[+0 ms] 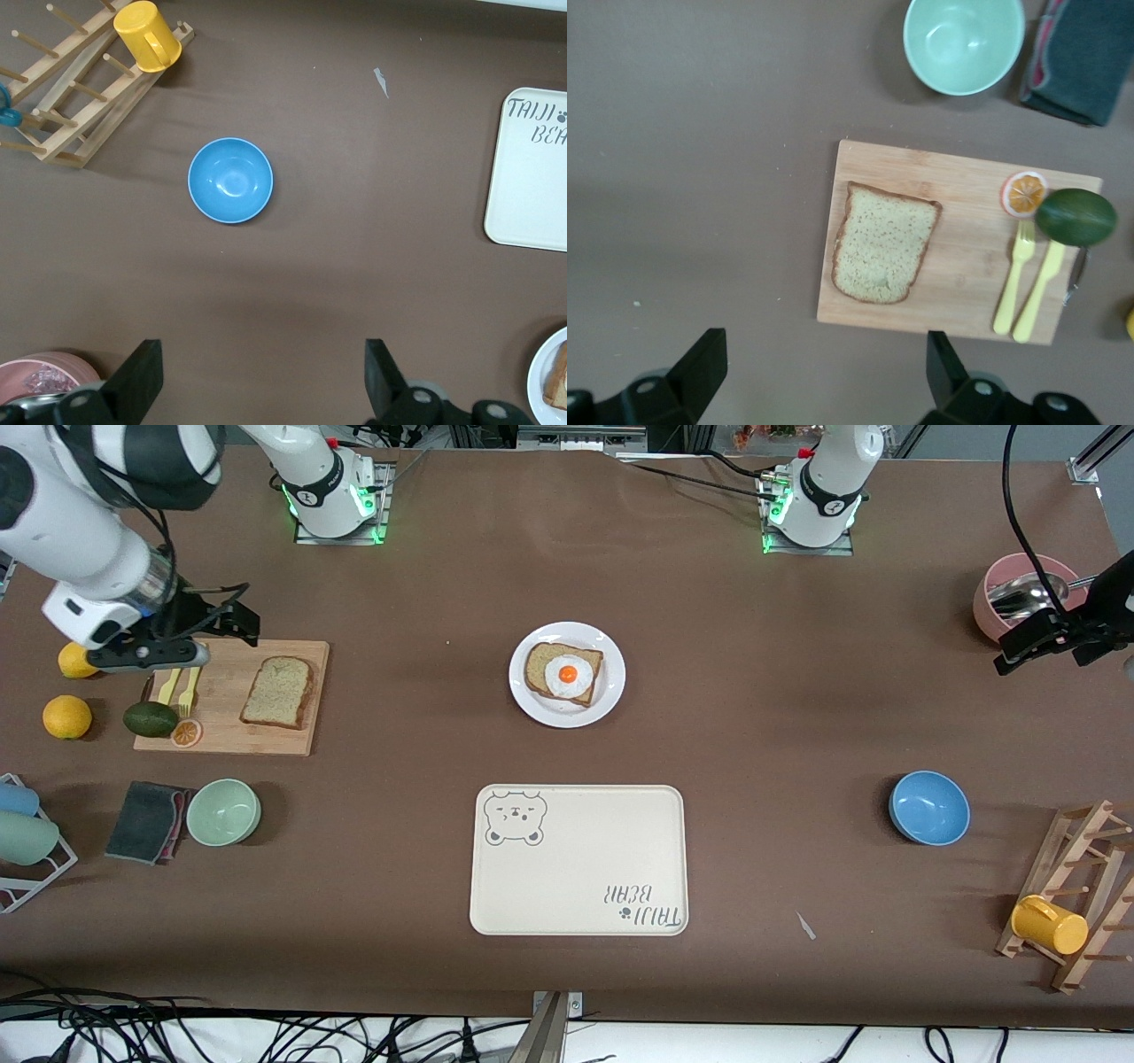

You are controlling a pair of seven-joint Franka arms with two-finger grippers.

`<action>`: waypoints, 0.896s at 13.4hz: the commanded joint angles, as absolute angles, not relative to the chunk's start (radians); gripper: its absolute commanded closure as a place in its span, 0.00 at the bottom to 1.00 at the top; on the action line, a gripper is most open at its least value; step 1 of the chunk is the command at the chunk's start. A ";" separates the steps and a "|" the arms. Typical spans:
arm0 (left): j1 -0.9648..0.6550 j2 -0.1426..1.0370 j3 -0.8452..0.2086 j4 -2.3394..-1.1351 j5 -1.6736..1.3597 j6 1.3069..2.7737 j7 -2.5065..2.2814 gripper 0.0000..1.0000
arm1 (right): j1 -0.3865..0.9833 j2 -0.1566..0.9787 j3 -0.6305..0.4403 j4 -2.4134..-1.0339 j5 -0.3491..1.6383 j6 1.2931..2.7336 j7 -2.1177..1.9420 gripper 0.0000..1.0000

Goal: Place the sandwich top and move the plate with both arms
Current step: 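Move the right gripper down to the bread slice on the cutting board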

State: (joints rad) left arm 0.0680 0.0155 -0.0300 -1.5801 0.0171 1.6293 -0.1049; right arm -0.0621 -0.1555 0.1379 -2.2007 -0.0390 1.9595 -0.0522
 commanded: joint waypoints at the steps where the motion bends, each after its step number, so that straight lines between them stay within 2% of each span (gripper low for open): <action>1: 0.069 0.008 -0.031 -1.580 -0.008 1.618 -0.103 0.00 | -0.066 -0.192 0.133 -2.360 -0.051 2.104 -0.159 0.01; 3: 0.069 0.008 -0.031 -1.580 -0.008 1.618 -0.103 0.00 | -0.066 -0.137 0.129 -2.420 -0.051 2.189 -0.211 0.01; 6: 0.069 0.008 -0.031 -1.580 -0.008 1.618 -0.103 0.00 | -0.066 -0.118 0.114 -2.494 -0.052 2.244 -0.453 0.01; 9: 0.069 0.008 -0.031 -1.580 -0.008 1.618 -0.103 0.00 | -0.066 -0.101 0.103 -2.603 -0.064 2.417 -0.640 0.01; 12: 0.069 0.008 -0.031 -1.580 -0.008 1.618 -0.103 0.00 | -0.066 -0.035 0.072 -2.625 -0.080 2.479 -0.828 0.01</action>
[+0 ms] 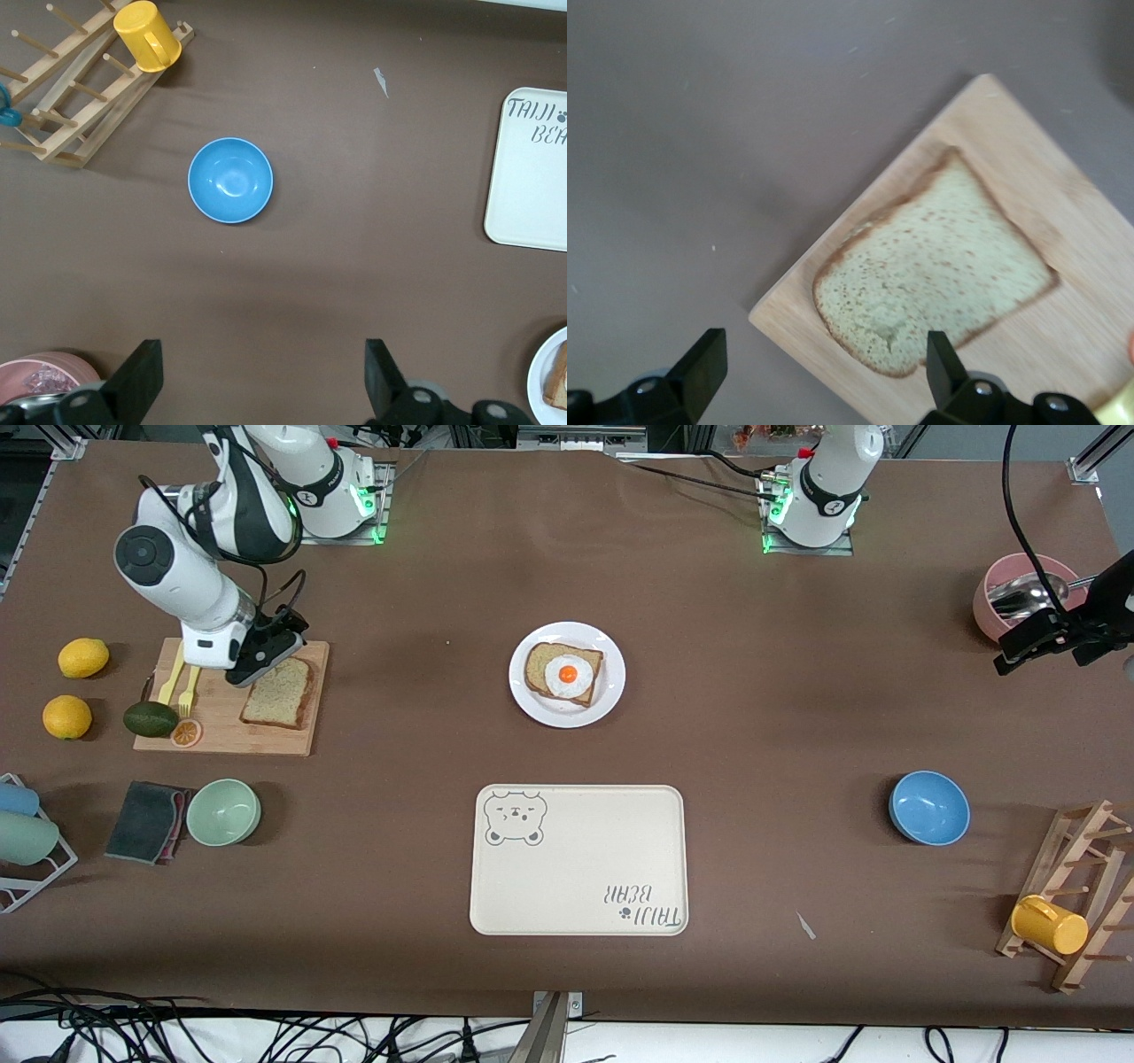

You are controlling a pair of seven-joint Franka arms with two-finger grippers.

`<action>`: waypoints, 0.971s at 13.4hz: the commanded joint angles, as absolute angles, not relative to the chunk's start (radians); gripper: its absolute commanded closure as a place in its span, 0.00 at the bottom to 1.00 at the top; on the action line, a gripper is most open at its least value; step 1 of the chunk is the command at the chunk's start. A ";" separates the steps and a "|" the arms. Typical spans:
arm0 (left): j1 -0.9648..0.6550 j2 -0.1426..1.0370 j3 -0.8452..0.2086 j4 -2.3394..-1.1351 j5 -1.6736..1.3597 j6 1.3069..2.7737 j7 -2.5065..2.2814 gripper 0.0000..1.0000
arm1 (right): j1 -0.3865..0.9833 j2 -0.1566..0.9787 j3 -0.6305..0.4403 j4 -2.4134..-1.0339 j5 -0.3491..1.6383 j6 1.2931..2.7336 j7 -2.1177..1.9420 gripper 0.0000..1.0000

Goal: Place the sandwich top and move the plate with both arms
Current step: 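Move the right gripper down to the bread slice on the cutting board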

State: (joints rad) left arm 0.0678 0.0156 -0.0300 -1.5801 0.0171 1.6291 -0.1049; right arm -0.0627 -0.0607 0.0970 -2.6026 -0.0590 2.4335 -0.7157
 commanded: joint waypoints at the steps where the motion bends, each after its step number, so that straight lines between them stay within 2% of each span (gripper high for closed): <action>1: 0.069 0.008 -0.031 -1.578 -0.008 1.618 -0.103 0.00 | -0.066 -0.017 0.071 -2.632 -0.089 2.496 -0.885 0.01; 3: 0.069 0.008 -0.031 -1.574 -0.009 1.618 -0.103 0.00 | -0.067 -0.006 0.049 -2.674 -0.094 2.583 -0.932 0.02; 6: 0.069 0.008 -0.031 -1.574 -0.008 1.618 -0.103 0.00 | -0.067 0.122 -0.026 -2.704 -0.094 2.802 -1.084 0.15; 7: 0.069 0.008 -0.031 -1.574 -0.008 1.618 -0.103 0.00 | -0.067 0.139 -0.041 -2.704 -0.094 2.825 -1.101 0.16; 13: 0.069 0.008 -0.031 -1.574 -0.009 1.618 -0.103 0.00 | -0.066 0.029 -0.025 -2.694 -0.094 2.617 -1.008 0.19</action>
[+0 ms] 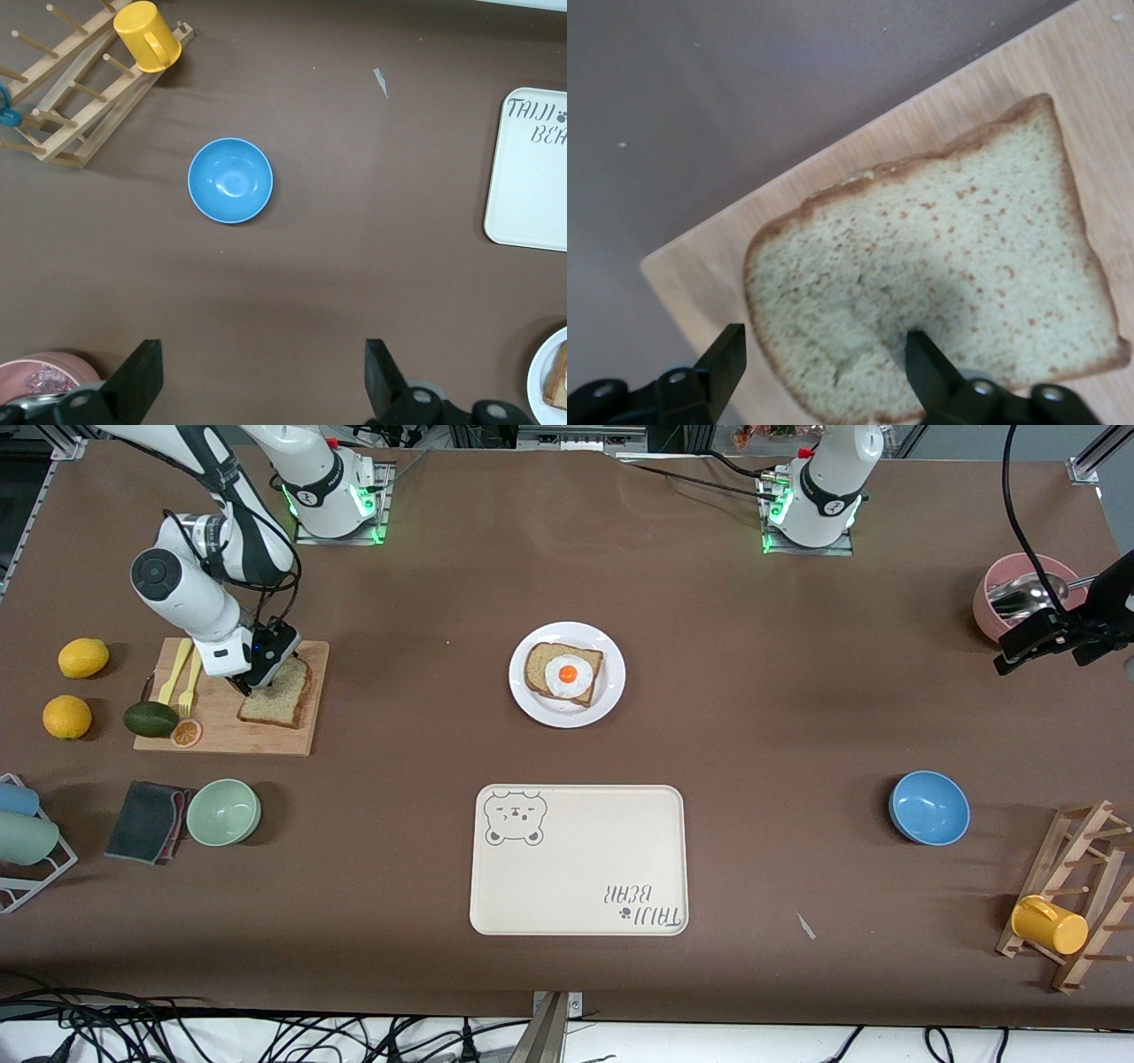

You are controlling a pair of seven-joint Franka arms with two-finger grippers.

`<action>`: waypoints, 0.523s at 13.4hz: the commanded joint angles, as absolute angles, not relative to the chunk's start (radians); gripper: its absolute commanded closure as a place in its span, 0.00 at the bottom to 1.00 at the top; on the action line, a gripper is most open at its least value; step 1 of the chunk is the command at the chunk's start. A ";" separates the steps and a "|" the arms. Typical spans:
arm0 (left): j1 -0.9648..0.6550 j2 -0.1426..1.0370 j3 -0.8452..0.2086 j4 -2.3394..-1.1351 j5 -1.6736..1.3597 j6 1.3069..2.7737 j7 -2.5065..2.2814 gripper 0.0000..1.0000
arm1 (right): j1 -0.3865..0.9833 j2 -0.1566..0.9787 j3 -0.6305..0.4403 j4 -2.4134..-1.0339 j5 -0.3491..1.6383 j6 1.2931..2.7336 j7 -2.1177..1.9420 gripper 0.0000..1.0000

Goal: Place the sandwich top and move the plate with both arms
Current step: 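Close the right gripper on the bread slice's edge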

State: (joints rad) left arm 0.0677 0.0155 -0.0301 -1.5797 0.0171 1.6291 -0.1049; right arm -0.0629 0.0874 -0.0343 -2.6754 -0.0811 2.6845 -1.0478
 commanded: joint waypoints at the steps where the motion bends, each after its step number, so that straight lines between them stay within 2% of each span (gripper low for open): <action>1: 0.069 0.008 -0.031 -1.574 -0.009 1.618 -0.103 0.00 | -0.066 0.028 -0.018 -2.694 -0.094 2.617 -1.005 0.19; 7: 0.069 0.008 -0.031 -1.574 -0.008 1.618 -0.103 0.00 | -0.064 0.032 0.015 -2.703 -0.095 2.592 -0.905 0.31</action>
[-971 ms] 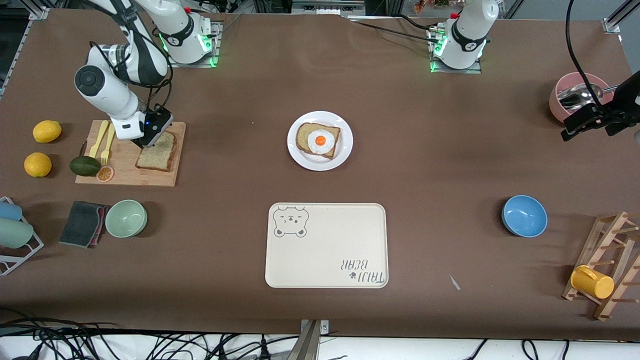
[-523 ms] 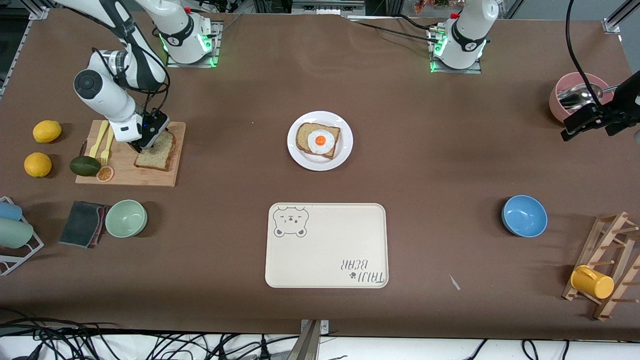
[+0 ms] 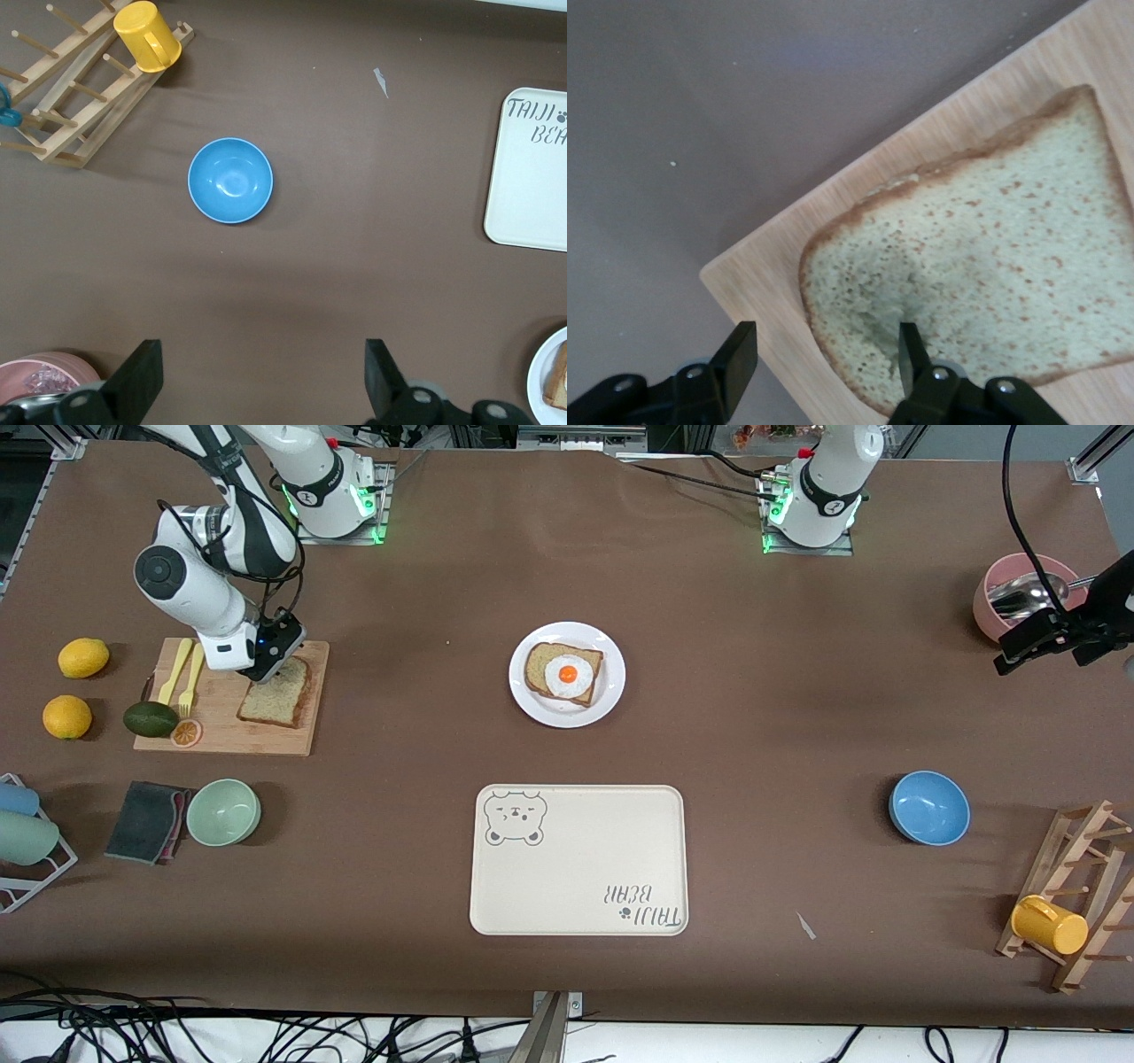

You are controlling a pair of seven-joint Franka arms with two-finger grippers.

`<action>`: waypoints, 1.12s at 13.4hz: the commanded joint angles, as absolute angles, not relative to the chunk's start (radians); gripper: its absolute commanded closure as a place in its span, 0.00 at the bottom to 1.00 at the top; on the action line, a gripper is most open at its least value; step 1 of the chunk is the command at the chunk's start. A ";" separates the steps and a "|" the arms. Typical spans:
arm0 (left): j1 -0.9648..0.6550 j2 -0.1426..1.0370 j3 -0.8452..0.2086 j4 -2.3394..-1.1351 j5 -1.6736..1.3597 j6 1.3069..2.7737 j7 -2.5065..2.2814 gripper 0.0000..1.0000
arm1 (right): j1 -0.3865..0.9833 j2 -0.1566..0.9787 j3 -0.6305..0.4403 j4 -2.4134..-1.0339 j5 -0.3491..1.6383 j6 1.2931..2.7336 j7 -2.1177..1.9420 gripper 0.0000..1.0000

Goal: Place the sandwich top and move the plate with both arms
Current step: 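Close the right gripper on the bread slice's edge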

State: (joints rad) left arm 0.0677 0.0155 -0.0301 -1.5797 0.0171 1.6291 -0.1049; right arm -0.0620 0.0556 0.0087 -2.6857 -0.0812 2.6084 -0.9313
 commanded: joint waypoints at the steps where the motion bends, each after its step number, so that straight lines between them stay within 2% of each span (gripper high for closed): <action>1: 0.069 0.008 -0.031 -1.574 -0.009 1.618 -0.103 0.00 | -0.064 0.029 0.015 -2.703 -0.094 2.582 -0.905 0.35; 3: 0.069 0.008 -0.031 -1.574 -0.009 1.618 -0.103 0.00 | -0.064 0.029 0.014 -2.701 -0.095 2.582 -0.914 0.38; 12: 0.069 0.008 -0.031 -1.574 -0.009 1.618 -0.103 0.00 | -0.066 0.089 0.009 -2.697 -0.097 2.678 -0.917 0.38; 15: 0.069 0.008 -0.031 -1.574 -0.008 1.618 -0.103 0.00 | -0.066 0.087 0.006 -2.697 -0.098 2.678 -0.919 0.48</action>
